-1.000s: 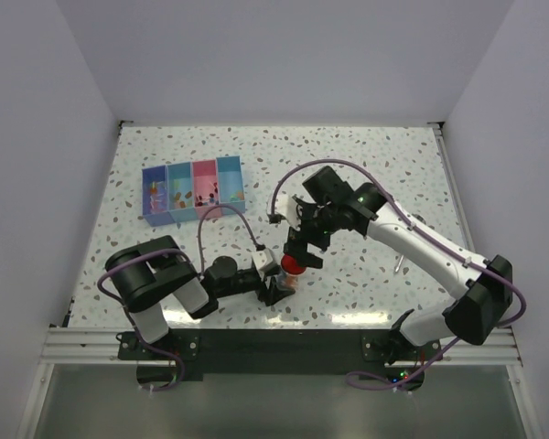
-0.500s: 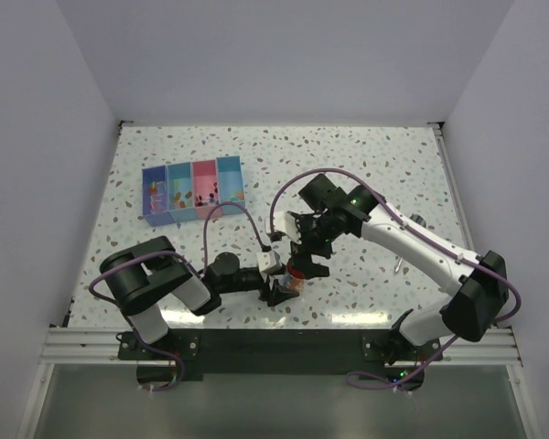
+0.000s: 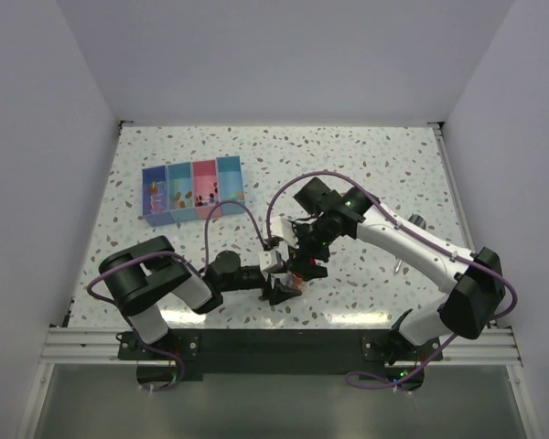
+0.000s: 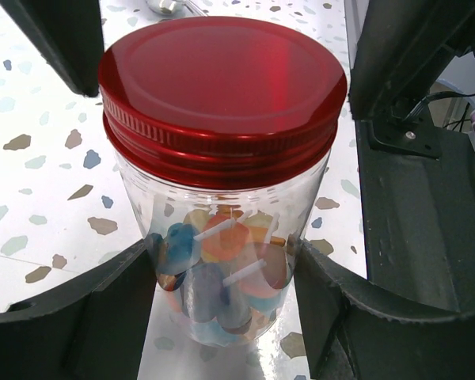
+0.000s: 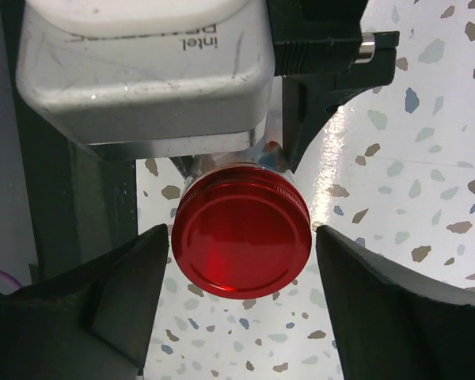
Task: Pack the candies
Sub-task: Screw the bottle lid onto the packing bottle.
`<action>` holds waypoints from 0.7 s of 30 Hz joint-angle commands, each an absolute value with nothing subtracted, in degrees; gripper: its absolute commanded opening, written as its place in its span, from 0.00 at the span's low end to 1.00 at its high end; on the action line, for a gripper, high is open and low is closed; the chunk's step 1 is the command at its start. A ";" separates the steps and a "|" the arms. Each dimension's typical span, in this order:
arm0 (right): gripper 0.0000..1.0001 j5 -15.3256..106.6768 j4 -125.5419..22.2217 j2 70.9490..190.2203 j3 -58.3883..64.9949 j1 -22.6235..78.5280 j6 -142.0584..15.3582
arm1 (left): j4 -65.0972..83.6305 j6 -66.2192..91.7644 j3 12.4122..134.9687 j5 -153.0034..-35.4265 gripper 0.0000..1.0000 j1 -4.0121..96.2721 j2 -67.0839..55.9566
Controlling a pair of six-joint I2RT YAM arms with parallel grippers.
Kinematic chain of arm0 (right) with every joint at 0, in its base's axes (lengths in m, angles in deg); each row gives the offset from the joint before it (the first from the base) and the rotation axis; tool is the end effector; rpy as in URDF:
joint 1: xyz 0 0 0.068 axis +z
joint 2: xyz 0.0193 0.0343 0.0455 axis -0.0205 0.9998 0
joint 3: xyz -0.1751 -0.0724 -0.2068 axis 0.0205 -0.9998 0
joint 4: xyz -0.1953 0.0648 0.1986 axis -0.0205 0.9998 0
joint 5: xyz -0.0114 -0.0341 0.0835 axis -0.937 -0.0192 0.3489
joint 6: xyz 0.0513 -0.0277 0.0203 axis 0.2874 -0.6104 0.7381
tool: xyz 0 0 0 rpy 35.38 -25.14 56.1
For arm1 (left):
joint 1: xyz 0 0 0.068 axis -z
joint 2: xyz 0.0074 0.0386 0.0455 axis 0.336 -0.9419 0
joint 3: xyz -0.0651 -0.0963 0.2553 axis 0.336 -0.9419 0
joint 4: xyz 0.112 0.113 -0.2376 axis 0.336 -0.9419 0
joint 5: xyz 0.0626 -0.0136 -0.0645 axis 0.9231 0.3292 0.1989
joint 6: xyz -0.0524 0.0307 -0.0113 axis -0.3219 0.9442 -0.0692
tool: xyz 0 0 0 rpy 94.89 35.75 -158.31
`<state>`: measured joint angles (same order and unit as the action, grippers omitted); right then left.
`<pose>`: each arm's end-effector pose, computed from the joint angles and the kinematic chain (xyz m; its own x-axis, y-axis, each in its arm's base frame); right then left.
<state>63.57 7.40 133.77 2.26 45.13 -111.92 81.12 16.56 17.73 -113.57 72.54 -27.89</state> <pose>0.2003 0.2388 0.2890 0.0223 -0.8465 -0.5319 -0.9955 -0.0676 0.0658 0.1457 -0.2286 0.1086 -0.2120 0.0815 -0.9739 0.9641 0.1806 -0.1948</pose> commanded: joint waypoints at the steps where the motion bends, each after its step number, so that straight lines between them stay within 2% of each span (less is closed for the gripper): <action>1: 0.76 64.93 7.95 133.62 1.76 45.50 -112.62 | 86.53 18.37 19.63 -114.26 0.01 72.45 -26.31; 7: 0.56 63.70 7.07 133.44 0.80 45.58 -111.39 | 86.44 18.55 19.19 -112.59 0.01 72.45 -25.87; 13: 0.44 64.05 4.35 133.79 -0.52 45.58 -104.81 | 86.18 19.60 17.87 -107.23 0.01 72.45 -23.94; 21: 0.42 61.33 -9.86 132.12 -6.49 45.50 -84.60 | 87.49 19.87 16.64 -102.83 0.01 72.45 -22.36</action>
<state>62.81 -1.73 133.49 -4.02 45.44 -100.08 75.70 17.63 16.07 -110.44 72.64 -25.77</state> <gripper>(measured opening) 0.655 0.693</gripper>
